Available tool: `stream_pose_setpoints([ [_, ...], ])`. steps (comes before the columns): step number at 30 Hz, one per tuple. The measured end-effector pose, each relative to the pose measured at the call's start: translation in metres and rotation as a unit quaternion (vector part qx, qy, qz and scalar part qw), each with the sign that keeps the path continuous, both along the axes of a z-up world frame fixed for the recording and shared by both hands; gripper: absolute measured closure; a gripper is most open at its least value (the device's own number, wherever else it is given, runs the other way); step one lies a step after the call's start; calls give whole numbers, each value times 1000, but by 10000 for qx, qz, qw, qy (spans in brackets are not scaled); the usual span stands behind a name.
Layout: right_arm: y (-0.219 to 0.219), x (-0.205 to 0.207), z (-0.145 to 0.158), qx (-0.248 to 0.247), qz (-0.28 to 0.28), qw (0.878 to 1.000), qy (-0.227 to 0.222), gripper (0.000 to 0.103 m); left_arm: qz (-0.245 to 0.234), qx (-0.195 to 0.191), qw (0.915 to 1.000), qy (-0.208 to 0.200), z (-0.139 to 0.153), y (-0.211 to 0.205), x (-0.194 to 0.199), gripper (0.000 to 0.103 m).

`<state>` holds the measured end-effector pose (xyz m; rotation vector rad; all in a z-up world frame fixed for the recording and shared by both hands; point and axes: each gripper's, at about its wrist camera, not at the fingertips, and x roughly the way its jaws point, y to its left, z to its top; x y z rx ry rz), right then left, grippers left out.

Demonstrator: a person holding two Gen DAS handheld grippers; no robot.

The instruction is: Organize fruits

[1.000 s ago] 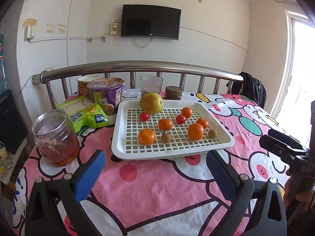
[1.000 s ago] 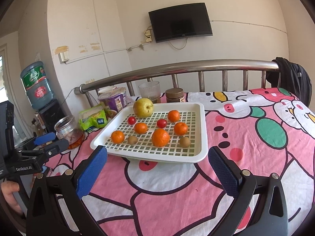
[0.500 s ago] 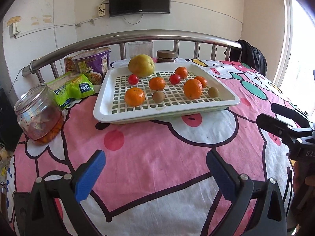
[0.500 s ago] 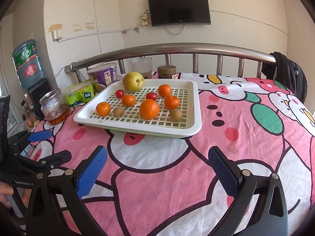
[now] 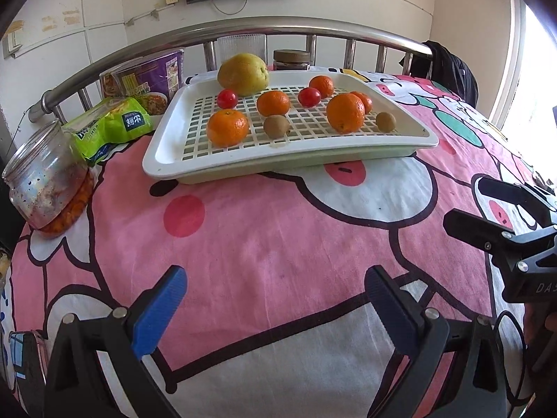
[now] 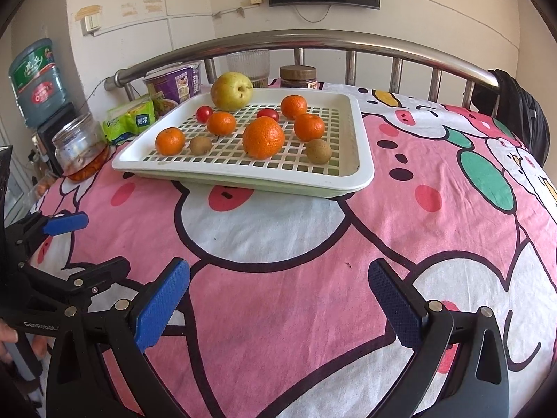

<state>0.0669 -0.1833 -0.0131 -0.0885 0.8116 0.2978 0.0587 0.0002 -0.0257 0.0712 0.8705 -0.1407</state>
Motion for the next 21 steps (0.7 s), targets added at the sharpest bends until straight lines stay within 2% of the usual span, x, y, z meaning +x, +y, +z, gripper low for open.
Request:
stream_pose_setpoints([
  [9, 0, 7, -10, -50, -64, 9994, 329, 0, 89, 122, 9998, 142, -8, -2, 6, 0],
  [21, 3, 17, -21, -12, -196, 9975, 682, 0, 352, 31, 9988, 351, -15, 2, 15, 0],
])
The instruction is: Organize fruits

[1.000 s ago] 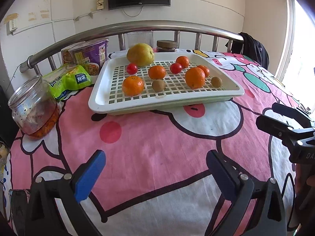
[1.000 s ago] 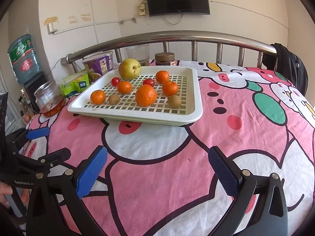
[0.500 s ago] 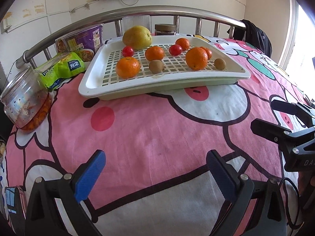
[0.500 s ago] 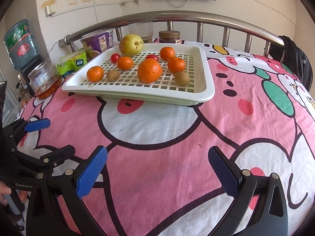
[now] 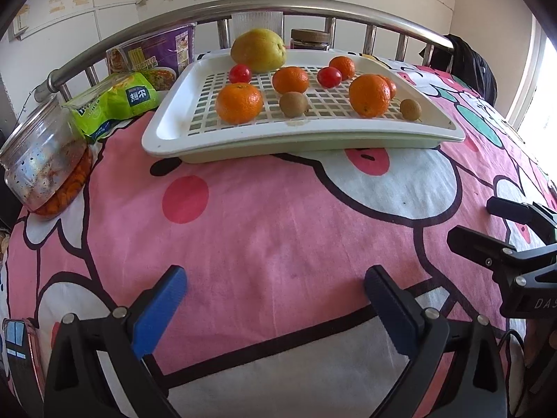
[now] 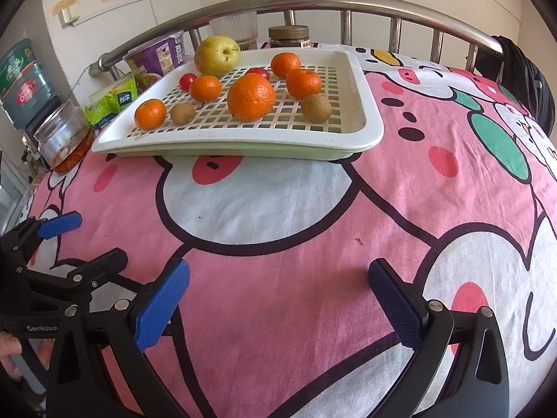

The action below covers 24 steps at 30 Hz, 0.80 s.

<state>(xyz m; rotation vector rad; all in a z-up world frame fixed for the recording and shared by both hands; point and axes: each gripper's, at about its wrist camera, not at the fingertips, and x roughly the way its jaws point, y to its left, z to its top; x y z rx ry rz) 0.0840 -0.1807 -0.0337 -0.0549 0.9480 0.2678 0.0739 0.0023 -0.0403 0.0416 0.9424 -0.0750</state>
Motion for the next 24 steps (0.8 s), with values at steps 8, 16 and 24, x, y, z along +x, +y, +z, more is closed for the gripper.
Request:
stream_pose_setpoints([
  [8, 9, 2, -4, -342, -10, 9994, -56, 0, 181, 3, 9998, 5, 0, 1, 3, 0],
  [16, 12, 7, -6, -513, -114, 9986, -47, 0, 329, -14, 9995, 12, -1, 4, 9, 0],
  [24, 13, 10, -6, -543, -204, 9983, -45, 0, 403, -7, 9992, 15, -1, 5, 12, 0],
])
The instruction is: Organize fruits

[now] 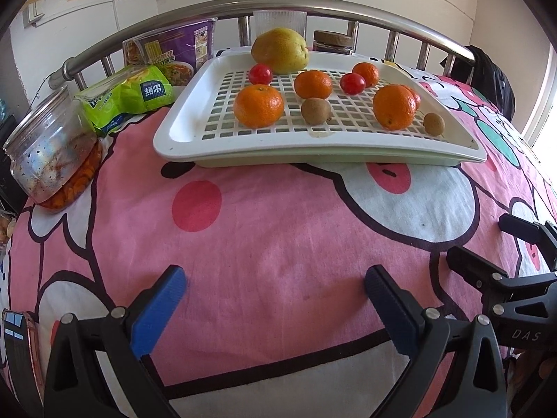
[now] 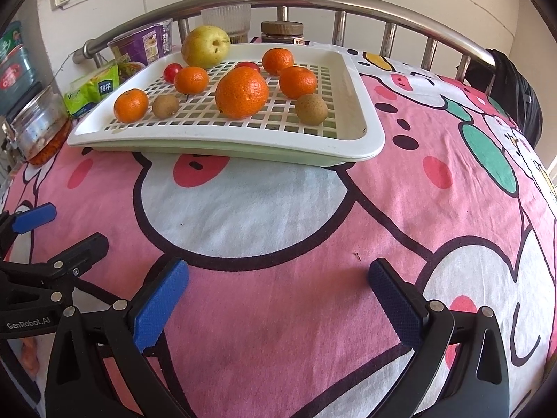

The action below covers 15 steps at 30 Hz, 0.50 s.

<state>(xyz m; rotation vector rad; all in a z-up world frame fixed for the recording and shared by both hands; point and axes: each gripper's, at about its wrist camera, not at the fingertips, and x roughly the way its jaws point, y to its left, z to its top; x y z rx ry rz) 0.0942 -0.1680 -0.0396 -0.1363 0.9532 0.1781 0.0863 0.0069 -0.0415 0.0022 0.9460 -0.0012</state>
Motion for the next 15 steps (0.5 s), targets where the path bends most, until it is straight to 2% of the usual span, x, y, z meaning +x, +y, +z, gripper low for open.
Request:
stream_pose_setpoints([
  [15, 0, 2, 0, -2, -105, 9999, -3, 0, 21, -4, 10000, 0, 0, 0, 1, 0],
])
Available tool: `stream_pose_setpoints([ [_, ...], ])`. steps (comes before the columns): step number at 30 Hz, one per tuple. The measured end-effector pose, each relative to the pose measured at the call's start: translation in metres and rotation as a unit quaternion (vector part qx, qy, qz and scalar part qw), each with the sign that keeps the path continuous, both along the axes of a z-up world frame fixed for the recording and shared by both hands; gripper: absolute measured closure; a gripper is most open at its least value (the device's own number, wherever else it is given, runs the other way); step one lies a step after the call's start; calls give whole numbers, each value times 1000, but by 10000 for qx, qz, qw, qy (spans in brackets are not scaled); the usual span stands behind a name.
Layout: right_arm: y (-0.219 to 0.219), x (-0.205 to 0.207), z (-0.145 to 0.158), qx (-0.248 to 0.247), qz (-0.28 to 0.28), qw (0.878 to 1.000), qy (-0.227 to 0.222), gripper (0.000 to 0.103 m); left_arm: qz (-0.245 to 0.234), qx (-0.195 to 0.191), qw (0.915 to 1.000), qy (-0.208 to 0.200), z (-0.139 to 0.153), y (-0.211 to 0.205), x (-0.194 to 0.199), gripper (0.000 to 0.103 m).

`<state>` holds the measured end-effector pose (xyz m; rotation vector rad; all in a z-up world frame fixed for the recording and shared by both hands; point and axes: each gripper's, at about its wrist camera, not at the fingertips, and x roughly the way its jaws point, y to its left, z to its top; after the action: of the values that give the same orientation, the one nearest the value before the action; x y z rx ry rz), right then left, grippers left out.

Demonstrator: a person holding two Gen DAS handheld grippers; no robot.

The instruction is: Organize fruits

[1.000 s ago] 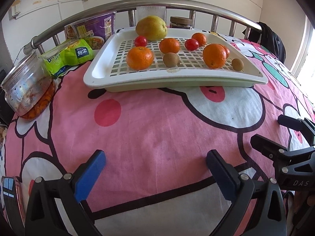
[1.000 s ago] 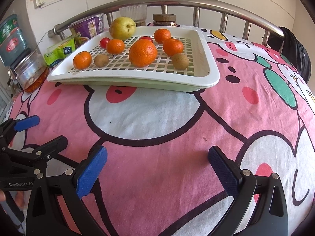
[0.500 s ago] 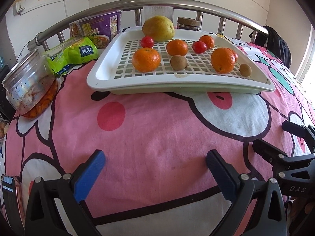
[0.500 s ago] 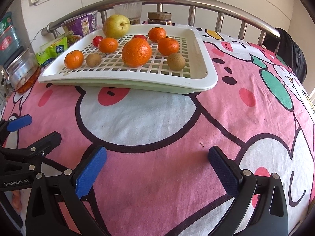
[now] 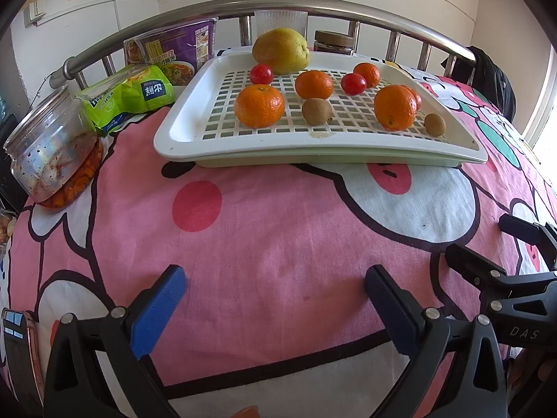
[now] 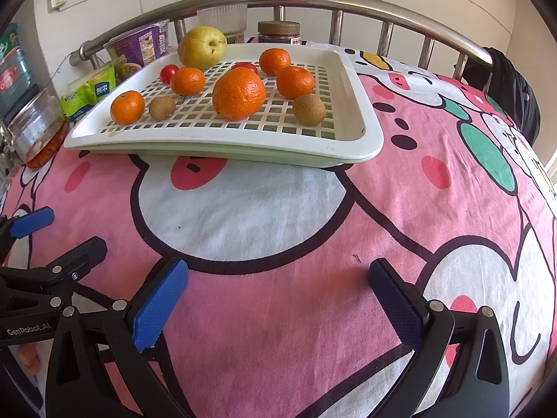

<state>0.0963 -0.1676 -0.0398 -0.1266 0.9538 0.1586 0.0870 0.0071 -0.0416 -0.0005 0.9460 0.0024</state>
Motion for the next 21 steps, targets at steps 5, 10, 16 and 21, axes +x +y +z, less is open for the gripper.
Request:
stream_pose_setpoints([
  [5, 1, 0, 0, -5, -86, 10000, -6, 0, 0, 0, 10000, 0, 0, 0, 0, 0],
  [10, 2, 0, 0, -6, -88, 10000, -7, 0, -57, 12, 10000, 1, 0, 0, 0, 0],
  [16, 6, -1, 0, 5, -23, 10000, -7, 0, -221, 12, 9998, -1, 0, 3, -3, 0],
  [21, 6, -2, -1, 9, -4, 10000, -5, 0, -234, 12, 9997, -1, 0, 4, -6, 0],
])
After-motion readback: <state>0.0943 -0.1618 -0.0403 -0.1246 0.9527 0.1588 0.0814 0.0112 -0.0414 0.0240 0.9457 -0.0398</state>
